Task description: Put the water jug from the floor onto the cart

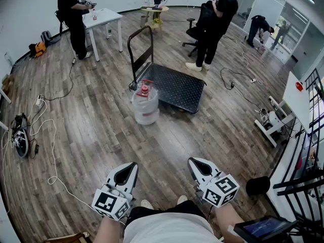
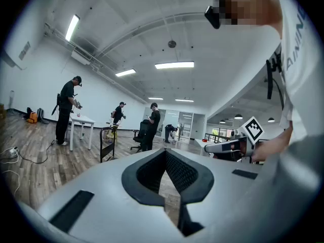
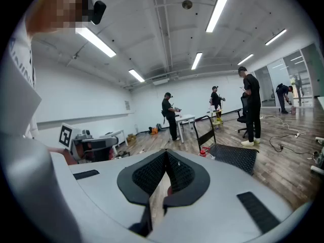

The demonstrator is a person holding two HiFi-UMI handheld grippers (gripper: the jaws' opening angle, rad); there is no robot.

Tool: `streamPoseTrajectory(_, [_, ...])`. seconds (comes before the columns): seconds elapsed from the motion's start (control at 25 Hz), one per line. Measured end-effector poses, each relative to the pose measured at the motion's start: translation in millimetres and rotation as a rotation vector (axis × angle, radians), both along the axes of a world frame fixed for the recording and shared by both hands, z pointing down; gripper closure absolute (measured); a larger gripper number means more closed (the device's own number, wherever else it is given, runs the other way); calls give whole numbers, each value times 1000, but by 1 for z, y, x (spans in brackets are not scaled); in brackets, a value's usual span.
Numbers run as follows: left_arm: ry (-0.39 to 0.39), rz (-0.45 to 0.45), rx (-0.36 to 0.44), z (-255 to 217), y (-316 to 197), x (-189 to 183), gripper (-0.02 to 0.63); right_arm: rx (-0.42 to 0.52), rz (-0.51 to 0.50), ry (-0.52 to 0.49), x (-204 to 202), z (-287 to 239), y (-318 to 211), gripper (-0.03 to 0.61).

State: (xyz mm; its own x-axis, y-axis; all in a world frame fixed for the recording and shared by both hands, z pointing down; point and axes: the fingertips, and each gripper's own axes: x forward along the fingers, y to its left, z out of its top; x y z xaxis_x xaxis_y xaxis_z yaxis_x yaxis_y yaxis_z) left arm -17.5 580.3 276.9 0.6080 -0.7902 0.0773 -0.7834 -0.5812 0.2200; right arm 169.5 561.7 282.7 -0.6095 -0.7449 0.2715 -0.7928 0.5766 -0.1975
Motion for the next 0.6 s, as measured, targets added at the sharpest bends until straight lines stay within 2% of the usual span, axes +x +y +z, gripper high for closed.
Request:
streamPoseTrajectory(0.24, [-18,18,-11,10,-3,-46,615,-13,25,-14,-48,6,-3,583])
streamPoseTrajectory(0.6, [1,-6,-12,15,-19,-72,615,-36,19,2,-67,11,-20,583])
